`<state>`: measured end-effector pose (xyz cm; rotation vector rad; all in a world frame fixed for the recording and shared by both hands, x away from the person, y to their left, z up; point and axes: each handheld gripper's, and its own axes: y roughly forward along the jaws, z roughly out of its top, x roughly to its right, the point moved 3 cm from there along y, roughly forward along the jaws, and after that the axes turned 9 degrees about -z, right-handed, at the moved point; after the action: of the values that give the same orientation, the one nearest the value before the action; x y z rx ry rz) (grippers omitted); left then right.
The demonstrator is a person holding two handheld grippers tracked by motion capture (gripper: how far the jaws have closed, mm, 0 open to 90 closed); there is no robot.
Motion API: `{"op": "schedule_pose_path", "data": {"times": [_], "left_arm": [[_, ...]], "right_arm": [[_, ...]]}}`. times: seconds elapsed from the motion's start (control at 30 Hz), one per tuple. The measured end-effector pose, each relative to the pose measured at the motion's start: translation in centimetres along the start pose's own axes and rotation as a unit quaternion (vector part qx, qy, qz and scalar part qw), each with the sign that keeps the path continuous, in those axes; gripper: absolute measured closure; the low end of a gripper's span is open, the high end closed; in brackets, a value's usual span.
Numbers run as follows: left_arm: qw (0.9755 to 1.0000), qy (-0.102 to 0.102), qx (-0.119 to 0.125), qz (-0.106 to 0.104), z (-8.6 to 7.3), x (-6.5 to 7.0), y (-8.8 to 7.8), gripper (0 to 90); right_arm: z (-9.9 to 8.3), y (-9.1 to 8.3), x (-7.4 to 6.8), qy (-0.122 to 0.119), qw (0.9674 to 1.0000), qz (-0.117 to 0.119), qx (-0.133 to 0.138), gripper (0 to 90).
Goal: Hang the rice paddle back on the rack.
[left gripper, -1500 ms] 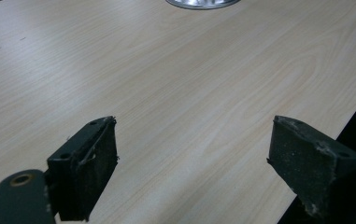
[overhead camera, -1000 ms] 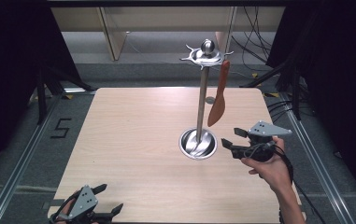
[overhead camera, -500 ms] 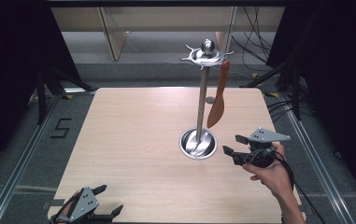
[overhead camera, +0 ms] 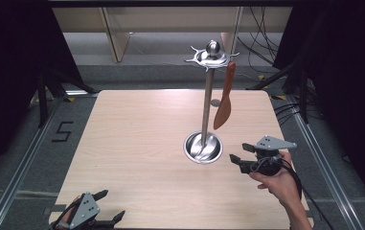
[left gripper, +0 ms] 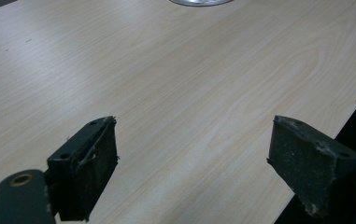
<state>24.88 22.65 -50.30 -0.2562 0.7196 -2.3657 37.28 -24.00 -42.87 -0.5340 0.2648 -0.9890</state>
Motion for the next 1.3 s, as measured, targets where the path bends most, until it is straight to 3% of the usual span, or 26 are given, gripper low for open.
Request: {"op": "schedule_pose_path", "data": {"times": [0.03,0.07,0.1,0.13,0.2,0.27,0.33,0.4,0.47,0.5,0.57,0.67,0.7,0.9,0.97,1.17,1.3], "left_arm": [[1.0000,0.000,0.009,-0.004,0.0,0.1,0.1,14.9],[0.9999,0.015,0.002,0.001,0.0,-0.2,0.0,14.9],[0.9999,0.017,-0.002,0.001,0.0,-0.2,-0.1,14.9],[0.9999,-0.006,0.009,-0.003,0.0,0.1,0.1,14.9],[0.9999,0.000,0.010,-0.001,0.0,0.0,0.0,14.9],[1.0000,0.002,0.010,-0.001,0.0,0.0,-0.1,14.9],[0.9999,0.007,0.010,-0.003,0.0,-0.1,-0.1,14.9],[0.9999,0.007,0.009,-0.003,0.1,-0.1,-0.1,14.9],[0.9999,0.006,0.009,-0.003,0.0,-0.1,0.0,14.9],[0.9999,-0.012,0.012,-0.005,0.0,0.1,0.1,14.9],[0.9999,-0.001,0.010,-0.004,0.0,0.0,0.0,14.9],[0.9999,-0.007,0.012,-0.004,0.0,0.0,0.0,14.9],[0.9998,0.006,0.017,0.000,0.1,-0.1,0.0,14.9],[0.9999,0.002,0.011,-0.002,0.0,0.0,-0.1,14.9],[0.9999,0.008,0.010,-0.003,0.1,-0.1,-0.1,14.9],[0.9999,0.008,0.012,-0.001,0.1,-0.1,-0.1,14.9],[0.9999,0.008,0.010,-0.002,0.1,-0.1,-0.1,14.9]], "right_arm": [[-0.1,0.0,-0.1,-0.003,1.0000,-0.003,0.001,35.1],[-0.1,0.0,-0.1,-0.003,1.0000,-0.003,0.001,35.1],[-0.2,0.1,-0.2,-0.002,1.0000,-0.006,0.002,35.1],[-0.2,0.1,-0.1,-0.007,1.0000,-0.004,0.002,35.1],[-0.4,0.0,-0.1,-0.018,0.9998,-0.004,-0.003,35.0],[-0.6,0.0,-0.5,-0.005,0.9999,0.000,-0.012,34.9],[-0.7,0.2,-0.4,-0.017,0.9998,0.000,-0.006,34.9],[-0.8,0.1,-0.6,-0.008,0.9998,0.003,-0.016,34.9],[-0.9,0.3,-0.4,-0.018,0.9998,-0.001,-0.008,34.8],[-1.2,0.3,-0.6,-0.005,0.9998,-0.001,-0.017,34.8],[-1.2,0.4,-0.5,-0.015,0.9998,-0.002,-0.012,34.8],[-1.6,0.5,-0.5,-0.015,0.9997,-0.002,-0.020,34.5],[-1.8,0.5,-0.7,-0.006,0.9997,-0.002,-0.022,34.4],[-2.2,0.5,-0.9,-0.007,0.9994,0.006,-0.034,34.1],[-2.5,0.6,-0.8,-0.021,0.9993,0.006,-0.031,34.0],[-3.0,0.5,-1.3,-0.009,0.9991,0.006,-0.041,33.8],[-3.4,0.5,-1.2,-0.018,0.9991,0.005,-0.039,33.6]]}}
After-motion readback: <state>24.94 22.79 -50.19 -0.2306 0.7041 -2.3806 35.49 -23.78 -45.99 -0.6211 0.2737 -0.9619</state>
